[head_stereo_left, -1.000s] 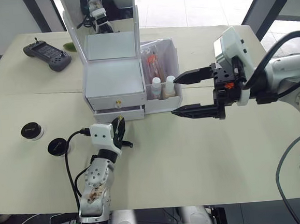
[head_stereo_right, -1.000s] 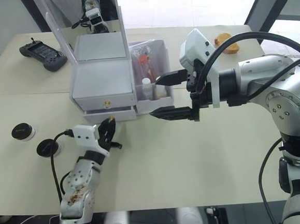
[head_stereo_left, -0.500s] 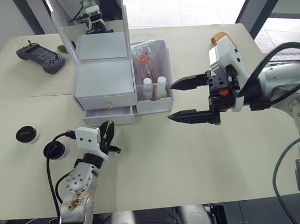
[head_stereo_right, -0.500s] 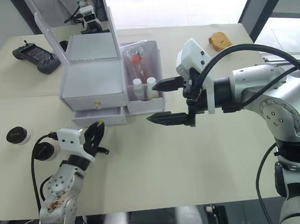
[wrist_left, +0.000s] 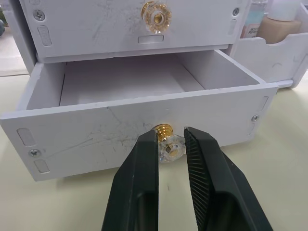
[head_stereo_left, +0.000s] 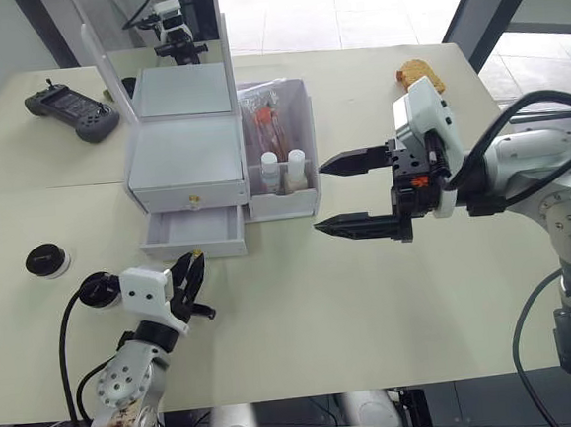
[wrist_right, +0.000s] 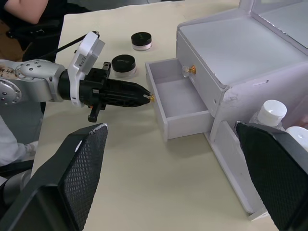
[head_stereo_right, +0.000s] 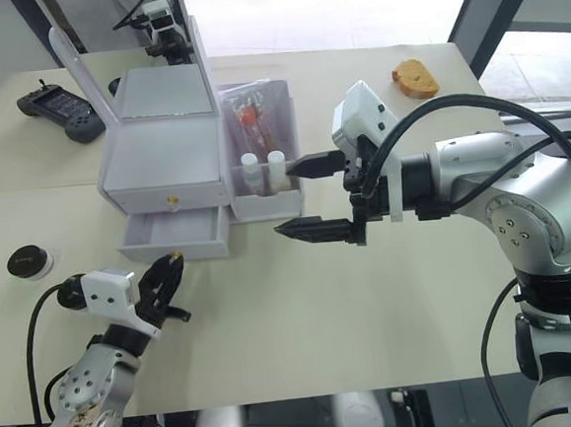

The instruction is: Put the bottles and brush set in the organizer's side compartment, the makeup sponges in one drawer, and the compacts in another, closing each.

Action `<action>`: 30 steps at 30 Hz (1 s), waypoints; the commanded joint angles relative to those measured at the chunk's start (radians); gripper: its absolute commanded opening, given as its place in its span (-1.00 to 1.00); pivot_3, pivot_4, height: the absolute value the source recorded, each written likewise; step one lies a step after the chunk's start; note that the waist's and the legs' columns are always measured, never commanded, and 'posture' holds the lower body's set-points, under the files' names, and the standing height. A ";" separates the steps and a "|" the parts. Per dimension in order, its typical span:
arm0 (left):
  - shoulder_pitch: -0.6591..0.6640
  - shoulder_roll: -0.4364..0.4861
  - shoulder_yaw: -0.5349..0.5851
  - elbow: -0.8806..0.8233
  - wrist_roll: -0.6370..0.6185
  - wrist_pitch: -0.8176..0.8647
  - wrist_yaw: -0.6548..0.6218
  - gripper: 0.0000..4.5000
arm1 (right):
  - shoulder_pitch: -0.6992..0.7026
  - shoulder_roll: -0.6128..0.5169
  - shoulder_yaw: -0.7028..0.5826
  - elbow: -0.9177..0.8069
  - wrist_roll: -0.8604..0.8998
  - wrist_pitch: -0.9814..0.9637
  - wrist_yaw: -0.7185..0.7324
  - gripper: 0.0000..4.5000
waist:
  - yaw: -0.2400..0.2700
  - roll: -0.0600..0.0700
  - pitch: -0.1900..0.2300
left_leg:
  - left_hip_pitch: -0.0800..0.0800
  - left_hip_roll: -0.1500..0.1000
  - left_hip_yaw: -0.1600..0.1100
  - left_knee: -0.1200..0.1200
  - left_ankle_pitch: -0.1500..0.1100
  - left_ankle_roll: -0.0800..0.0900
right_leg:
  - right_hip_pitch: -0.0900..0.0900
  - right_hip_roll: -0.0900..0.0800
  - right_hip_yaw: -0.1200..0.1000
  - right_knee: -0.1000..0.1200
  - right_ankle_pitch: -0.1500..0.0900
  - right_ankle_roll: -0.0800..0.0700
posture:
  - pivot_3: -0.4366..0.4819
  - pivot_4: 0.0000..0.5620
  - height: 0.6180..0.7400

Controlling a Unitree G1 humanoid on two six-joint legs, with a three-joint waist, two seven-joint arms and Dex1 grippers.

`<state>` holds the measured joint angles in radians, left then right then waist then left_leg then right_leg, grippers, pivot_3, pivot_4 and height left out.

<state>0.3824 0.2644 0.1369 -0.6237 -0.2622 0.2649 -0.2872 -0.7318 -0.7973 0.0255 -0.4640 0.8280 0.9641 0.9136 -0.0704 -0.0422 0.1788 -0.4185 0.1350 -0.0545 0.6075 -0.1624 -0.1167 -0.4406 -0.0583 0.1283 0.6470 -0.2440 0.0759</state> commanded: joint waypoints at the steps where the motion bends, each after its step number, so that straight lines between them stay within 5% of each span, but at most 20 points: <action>1: 0.059 -0.001 0.039 -0.091 -0.005 -0.007 0.015 -0.77 | -0.007 0.003 -0.014 -0.008 -0.005 -0.031 0.010 1.00 | -0.001 0.000 0.000 | 0.000 0.000 0.000 0.000 0.000 0.000 | 0.000 0.000 0.000 0.000 0.000 0.000 | -0.05 -0.47 0.42; 13: 0.178 -0.040 -0.021 -0.141 0.036 -0.032 0.025 -0.77 | -0.020 0.017 0.002 0.023 -0.040 -0.059 0.045 1.00 | -0.002 0.000 0.000 | -0.001 0.000 0.001 0.000 0.000 0.000 | 0.000 0.000 0.001 -0.001 0.000 0.000 | -0.05 -0.47 0.42; 22: 0.245 0.051 0.071 -0.182 -0.151 -0.039 -0.153 0.44 | -0.021 0.016 0.007 0.044 -0.058 -0.083 0.073 1.00 | 0.001 0.000 0.000 | -0.001 0.000 0.001 0.001 0.000 0.000 | -0.001 0.000 0.001 -0.002 0.000 0.000 | -0.05 -0.47 0.42; 26: 0.265 0.167 0.268 -0.183 -0.310 -0.034 -0.257 0.96 | -0.008 -0.012 -0.012 0.084 -0.076 -0.113 0.121 1.00 | 0.002 0.001 0.001 | -0.001 0.000 0.001 0.001 0.000 0.000 | -0.002 -0.001 0.001 -0.002 0.000 -0.001 | -0.05 -0.47 0.42; 30: 0.148 0.298 0.430 -0.012 -0.277 -0.101 -0.325 0.99 | 0.065 -0.103 -0.135 0.190 -0.076 -0.192 0.233 1.00 | 0.025 0.001 0.001 | -0.002 0.000 0.001 0.002 0.000 0.000 | -0.001 -0.001 0.001 -0.002 0.000 -0.001 | -0.05 -0.47 0.42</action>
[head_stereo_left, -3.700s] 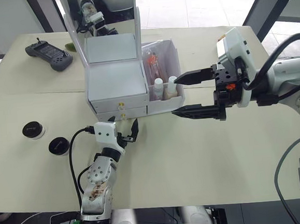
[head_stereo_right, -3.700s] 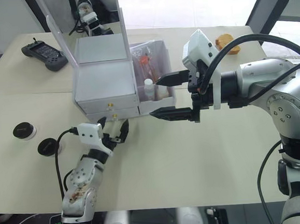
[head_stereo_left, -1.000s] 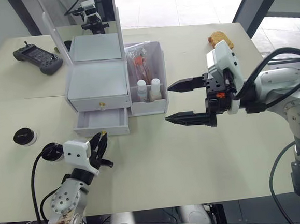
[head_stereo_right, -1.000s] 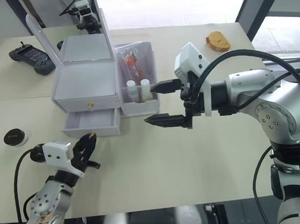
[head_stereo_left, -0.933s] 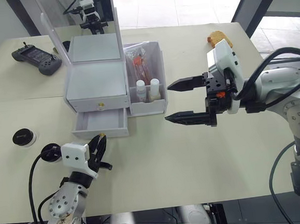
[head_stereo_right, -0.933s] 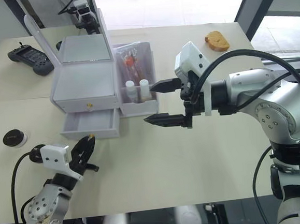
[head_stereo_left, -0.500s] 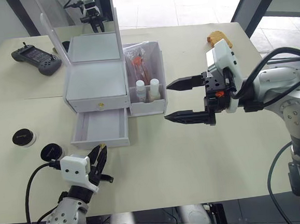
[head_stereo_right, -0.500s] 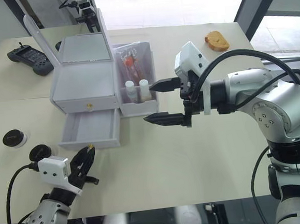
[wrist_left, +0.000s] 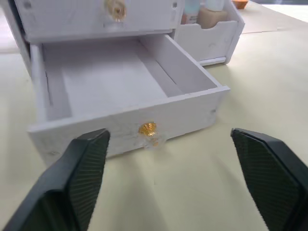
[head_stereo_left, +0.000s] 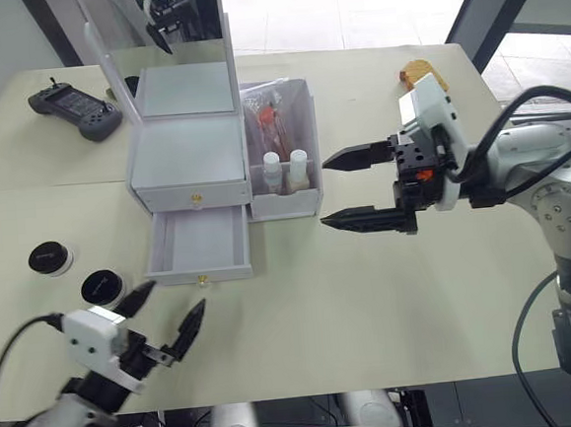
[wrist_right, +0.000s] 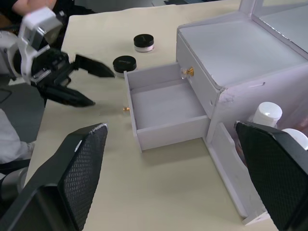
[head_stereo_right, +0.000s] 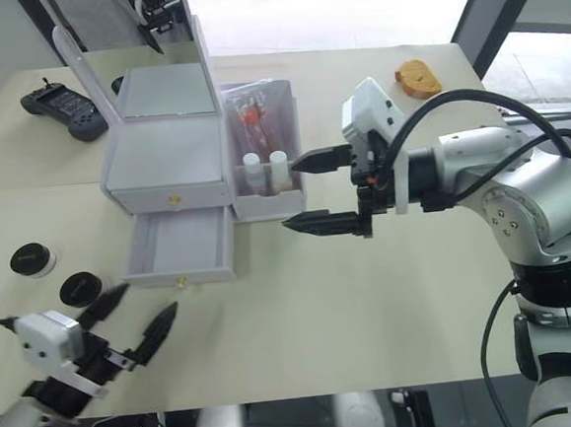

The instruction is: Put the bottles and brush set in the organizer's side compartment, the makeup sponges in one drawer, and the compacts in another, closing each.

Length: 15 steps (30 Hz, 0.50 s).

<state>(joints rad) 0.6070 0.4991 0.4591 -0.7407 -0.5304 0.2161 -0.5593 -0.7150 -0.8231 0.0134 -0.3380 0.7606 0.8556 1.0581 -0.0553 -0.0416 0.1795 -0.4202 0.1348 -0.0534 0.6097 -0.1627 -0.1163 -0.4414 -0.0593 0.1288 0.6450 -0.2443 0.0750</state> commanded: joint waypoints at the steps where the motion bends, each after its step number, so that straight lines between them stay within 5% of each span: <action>1: -0.122 0.106 0.138 0.173 -0.011 -0.062 -0.083 0.99 | 0.084 -0.116 -0.156 0.099 -0.018 -0.108 0.130 1.00 | 0.021 0.000 0.000 | 0.000 -0.001 0.000 0.000 0.000 0.000 | 0.001 -0.001 0.000 -0.001 0.000 0.000 | -0.05 -0.47 0.42; 6: -0.326 0.387 0.226 0.540 -0.008 -0.094 -0.328 0.99 | 0.203 -0.207 -0.283 0.282 -0.013 -0.163 0.244 1.00 | 0.018 -0.001 0.000 | 0.000 0.000 0.001 0.000 0.000 0.000 | 0.000 -0.001 0.000 -0.001 0.000 -0.001 | -0.05 -0.47 0.42; 9: -0.545 0.613 0.208 0.919 0.013 -0.101 -0.479 0.99 | 0.341 -0.248 -0.323 0.384 -0.106 -0.270 0.278 1.00 | 0.016 -0.001 0.000 | 0.001 0.001 0.001 -0.002 0.000 0.000 | 0.000 0.000 -0.002 0.001 0.000 -0.001 | -0.05 -0.47 0.42; 15: -0.788 0.764 0.075 1.387 0.076 -0.132 -0.727 0.99 | 0.499 -0.229 -0.407 0.499 -0.195 -0.418 0.227 1.00 | -0.012 0.012 0.002 | 0.002 0.001 0.006 -0.004 -0.001 -0.001 | -0.002 -0.001 0.001 0.001 -0.001 -0.001 | -0.05 -0.47 0.42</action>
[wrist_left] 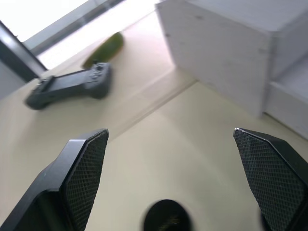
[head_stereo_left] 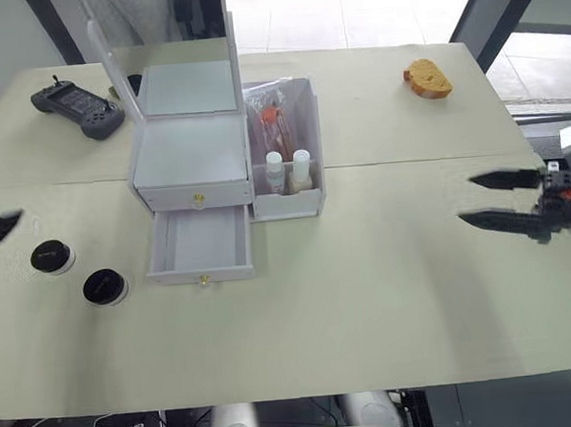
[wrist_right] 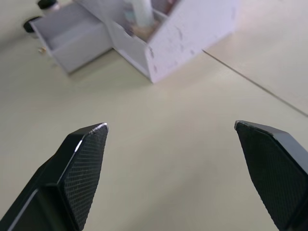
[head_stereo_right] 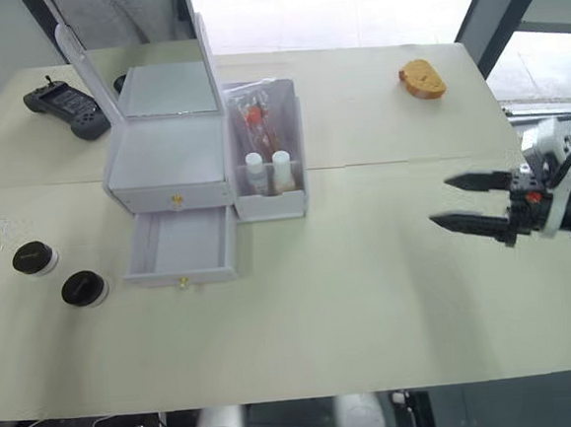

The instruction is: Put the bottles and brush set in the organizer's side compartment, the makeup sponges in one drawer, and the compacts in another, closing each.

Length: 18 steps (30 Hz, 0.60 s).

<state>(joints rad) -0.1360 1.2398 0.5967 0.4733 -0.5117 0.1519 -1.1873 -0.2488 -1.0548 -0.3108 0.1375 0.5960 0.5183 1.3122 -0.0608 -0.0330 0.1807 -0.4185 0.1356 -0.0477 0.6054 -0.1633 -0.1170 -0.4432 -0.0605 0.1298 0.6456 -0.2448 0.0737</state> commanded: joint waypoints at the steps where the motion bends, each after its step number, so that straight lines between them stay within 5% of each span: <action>1: -0.073 0.032 -0.082 0.229 0.081 -0.102 -0.112 0.99 | 0.053 0.008 -0.091 0.032 -0.041 -0.101 -0.033 1.00 | -0.010 0.004 0.001 | 0.001 0.000 0.000 -0.002 0.000 0.000 | -0.001 0.000 0.000 0.002 0.000 0.000 | -0.05 -0.47 0.42; 6: -0.181 0.037 -0.122 0.393 0.118 -0.155 -0.148 0.99 | 0.076 0.032 -0.124 -0.013 -0.026 -0.085 -0.091 1.00 | -0.016 0.002 0.001 | 0.003 0.001 -0.004 -0.007 0.001 -0.001 | -0.006 0.004 -0.001 0.010 0.000 -0.001 | -0.05 -0.47 0.42; 12: -0.212 0.033 -0.135 0.381 0.127 -0.166 -0.183 0.99 | -0.077 0.007 -0.077 -0.086 0.056 0.055 -0.109 1.00 | -0.011 0.002 0.001 | 0.003 0.001 -0.004 -0.007 0.004 -0.005 | -0.008 0.004 0.000 0.014 -0.001 -0.002 | -0.05 -0.47 0.42; 18: 0.053 0.000 0.004 0.108 0.040 -0.012 -0.276 0.99 | -0.362 0.042 0.087 -0.276 0.218 0.302 -0.123 1.00 | -0.021 0.003 0.001 | 0.003 0.001 -0.003 -0.009 0.004 -0.005 | -0.012 0.005 0.002 0.019 -0.004 -0.004 | -0.05 -0.47 0.42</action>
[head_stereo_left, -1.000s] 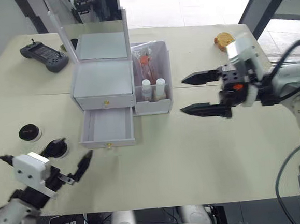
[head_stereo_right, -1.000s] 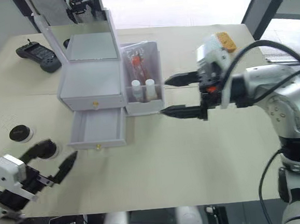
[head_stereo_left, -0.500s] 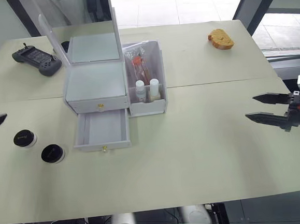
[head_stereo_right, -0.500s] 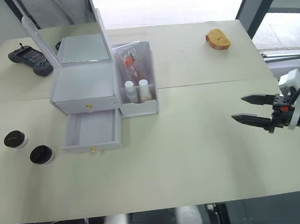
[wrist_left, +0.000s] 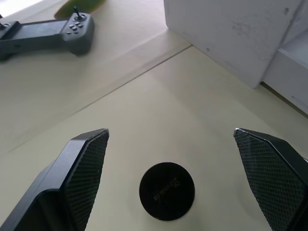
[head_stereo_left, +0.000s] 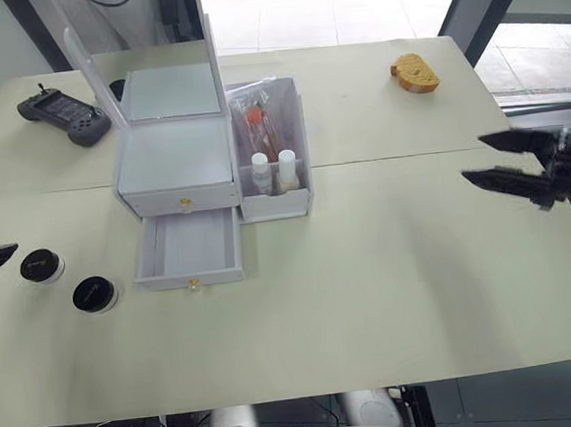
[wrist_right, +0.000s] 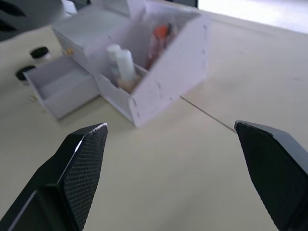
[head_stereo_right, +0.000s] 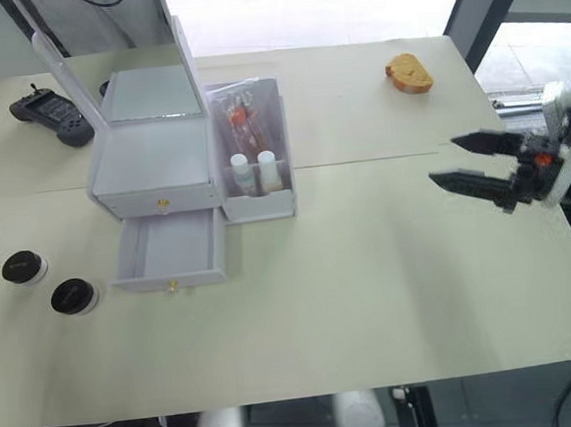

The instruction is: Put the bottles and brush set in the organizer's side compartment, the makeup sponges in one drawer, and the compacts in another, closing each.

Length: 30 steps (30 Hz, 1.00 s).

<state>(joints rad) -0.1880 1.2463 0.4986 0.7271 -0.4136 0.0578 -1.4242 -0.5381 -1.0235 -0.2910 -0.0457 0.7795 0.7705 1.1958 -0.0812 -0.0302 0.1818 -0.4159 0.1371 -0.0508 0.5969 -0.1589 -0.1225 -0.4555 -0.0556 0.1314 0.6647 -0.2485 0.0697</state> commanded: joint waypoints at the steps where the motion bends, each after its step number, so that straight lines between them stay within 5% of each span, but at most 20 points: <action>1: 0.181 -0.025 0.151 -0.221 -0.073 0.118 -0.044 0.99 | -0.109 0.024 0.110 -0.114 0.018 0.045 -0.008 1.00 | -0.005 0.000 0.000 | 0.000 0.000 -0.001 -0.001 0.000 0.000 | 0.000 0.000 -0.001 0.000 -0.001 -0.001 | -0.05 -0.47 0.42; 9: 0.579 -0.256 0.478 -0.648 -0.136 0.315 0.075 0.99 | -0.308 0.134 0.370 -0.166 -0.170 -0.054 -0.028 1.00 | -0.008 -0.002 0.001 | -0.003 0.000 0.000 0.001 0.000 0.000 | -0.002 -0.001 -0.001 -0.001 -0.002 0.000 | -0.05 -0.47 0.42; 14: 0.722 -0.430 0.542 -0.909 -0.194 0.444 0.217 0.99 | -0.396 0.184 0.447 -0.157 -0.152 -0.018 0.075 1.00 | -0.004 -0.004 0.001 | -0.003 0.000 -0.001 0.001 0.000 0.000 | -0.002 -0.001 -0.002 0.000 -0.002 0.000 | -0.05 -0.47 0.42; 23: 0.665 -0.583 0.347 -1.070 -0.143 0.546 0.552 0.99 | -0.475 0.250 0.496 -0.101 -0.244 -0.085 0.098 1.00 | 0.016 -0.006 -0.001 | -0.004 0.000 -0.002 0.007 0.000 0.000 | 0.000 -0.001 -0.002 0.000 -0.001 -0.001 | -0.05 -0.47 0.42; 30: 0.522 -0.518 0.190 -1.041 -0.086 0.619 0.684 0.99 | -0.465 0.246 0.469 -0.149 -0.245 -0.041 0.074 1.00 | 0.017 -0.007 -0.001 | -0.005 0.000 -0.004 0.008 0.000 0.000 | -0.001 0.000 -0.003 0.000 0.000 -0.001 | -0.05 -0.47 0.42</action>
<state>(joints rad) 0.3471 0.6988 0.6918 -0.3082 -0.5100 0.6630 -0.7605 -0.9945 -0.7653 0.2203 -0.1542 0.5254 0.7247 1.2798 -0.0638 -0.0371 0.1807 -0.4213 0.1370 -0.0543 0.6055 -0.1591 -0.1225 -0.4560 -0.0557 0.1286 0.6651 -0.2488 0.0683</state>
